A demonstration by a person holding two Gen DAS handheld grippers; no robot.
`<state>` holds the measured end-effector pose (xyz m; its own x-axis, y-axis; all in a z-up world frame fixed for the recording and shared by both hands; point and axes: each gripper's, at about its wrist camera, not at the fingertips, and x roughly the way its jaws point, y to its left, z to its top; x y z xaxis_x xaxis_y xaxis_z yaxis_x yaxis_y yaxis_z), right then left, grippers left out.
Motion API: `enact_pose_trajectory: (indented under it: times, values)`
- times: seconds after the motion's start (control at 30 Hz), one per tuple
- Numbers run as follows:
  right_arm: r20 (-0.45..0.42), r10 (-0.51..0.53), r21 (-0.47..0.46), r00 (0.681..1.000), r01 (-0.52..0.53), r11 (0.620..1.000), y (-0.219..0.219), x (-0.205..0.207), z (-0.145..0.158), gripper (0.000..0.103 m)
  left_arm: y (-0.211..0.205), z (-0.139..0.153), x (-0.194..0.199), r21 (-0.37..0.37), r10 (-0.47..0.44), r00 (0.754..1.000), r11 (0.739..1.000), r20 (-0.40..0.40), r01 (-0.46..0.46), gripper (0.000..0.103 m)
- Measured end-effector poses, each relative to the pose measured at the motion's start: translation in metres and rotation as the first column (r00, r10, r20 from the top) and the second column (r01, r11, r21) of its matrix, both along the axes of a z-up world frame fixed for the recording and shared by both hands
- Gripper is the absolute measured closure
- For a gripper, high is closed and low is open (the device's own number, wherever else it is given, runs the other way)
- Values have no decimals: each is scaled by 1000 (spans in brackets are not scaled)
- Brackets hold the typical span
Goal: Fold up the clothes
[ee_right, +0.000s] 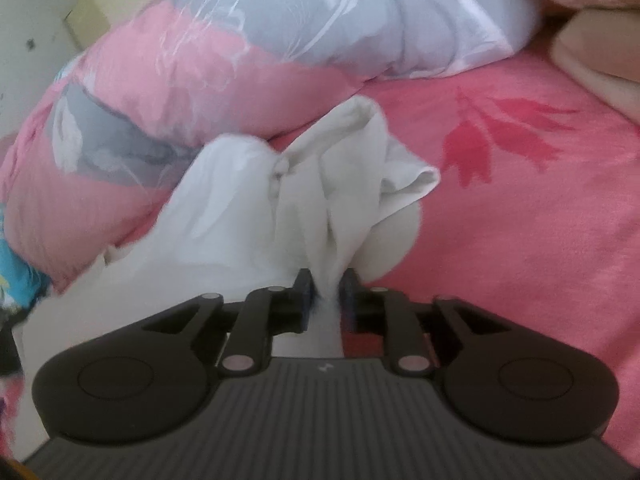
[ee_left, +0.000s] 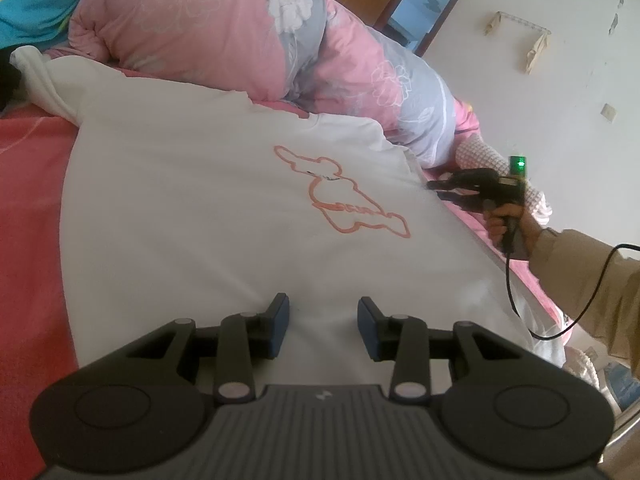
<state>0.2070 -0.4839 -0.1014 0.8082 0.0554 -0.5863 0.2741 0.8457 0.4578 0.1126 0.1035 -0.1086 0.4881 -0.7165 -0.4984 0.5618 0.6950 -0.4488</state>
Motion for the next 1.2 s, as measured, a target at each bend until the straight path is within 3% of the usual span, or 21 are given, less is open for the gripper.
enact_pose_trajectory:
  times: [0.1,0.27,0.3,0.37,0.47,0.53,0.7,0.83,1.07,1.2]
  values:
    - [-24,-1,42,1000,2,999,-8,-21,7,62,0,0,-1,4,2,1000,1000,3,-2,64]
    - [-71,33,138,997,-23,990,-14,-59,-3,62,-2,0,-2,7,6,1000,1000,6,-6,64]
    - [-63,45,133,997,-36,990,-11,-64,-4,66,-1,0,-2,5,6,1000,1000,5,-6,64]
    - [-52,66,110,996,-60,992,-4,-69,-6,97,-1,0,-2,2,6,1000,1000,6,-6,64]
    - [-54,69,56,996,-66,996,5,-70,-7,102,-1,-1,-1,-1,4,1000,1000,8,-4,64]
    - [-52,51,78,997,-47,996,0,-70,-12,103,0,-2,-1,-4,3,1000,1000,7,-3,64]
    - [-39,5,185,999,2,983,-10,-82,-15,97,-1,-1,-1,0,5,1000,1000,8,-5,64]
    - [-45,-14,248,999,25,968,-12,-119,-9,76,-2,0,-2,6,11,1000,1000,10,-11,64]
    - [-64,37,278,997,-18,960,18,-188,-4,76,-3,1,-4,12,20,1000,1000,14,-21,64]
    - [-80,85,210,993,-66,975,43,-210,-1,79,-4,0,-4,14,23,1000,1000,18,-23,64]
